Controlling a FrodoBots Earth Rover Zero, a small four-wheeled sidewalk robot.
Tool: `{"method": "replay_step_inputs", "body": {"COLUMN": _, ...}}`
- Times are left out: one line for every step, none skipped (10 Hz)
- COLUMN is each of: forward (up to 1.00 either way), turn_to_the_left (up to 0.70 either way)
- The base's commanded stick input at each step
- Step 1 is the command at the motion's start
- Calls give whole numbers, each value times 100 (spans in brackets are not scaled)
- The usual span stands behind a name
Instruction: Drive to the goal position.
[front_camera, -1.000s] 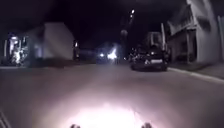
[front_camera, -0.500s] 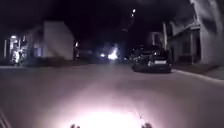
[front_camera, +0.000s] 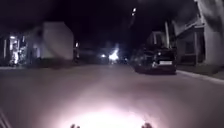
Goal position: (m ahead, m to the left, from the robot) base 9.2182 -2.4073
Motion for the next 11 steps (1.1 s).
{"method": "replay_step_inputs", "body": {"forward": 70, "turn_to_the_left": 0}}
{"method": "replay_step_inputs", "body": {"forward": 70, "turn_to_the_left": 0}}
{"method": "replay_step_inputs", "body": {"forward": 70, "turn_to_the_left": 0}}
{"method": "replay_step_inputs", "body": {"forward": 70, "turn_to_the_left": 0}}
{"method": "replay_step_inputs", "body": {"forward": 70, "turn_to_the_left": 0}}
{"method": "replay_step_inputs", "body": {"forward": 70, "turn_to_the_left": 0}}
{"method": "replay_step_inputs", "body": {"forward": 70, "turn_to_the_left": 0}}
{"method": "replay_step_inputs", "body": {"forward": 70, "turn_to_the_left": 0}}
{"method": "replay_step_inputs", "body": {"forward": 70, "turn_to_the_left": 0}}
{"method": "replay_step_inputs", "body": {"forward": 70, "turn_to_the_left": 0}}
{"method": "replay_step_inputs", "body": {"forward": 70, "turn_to_the_left": -15}}
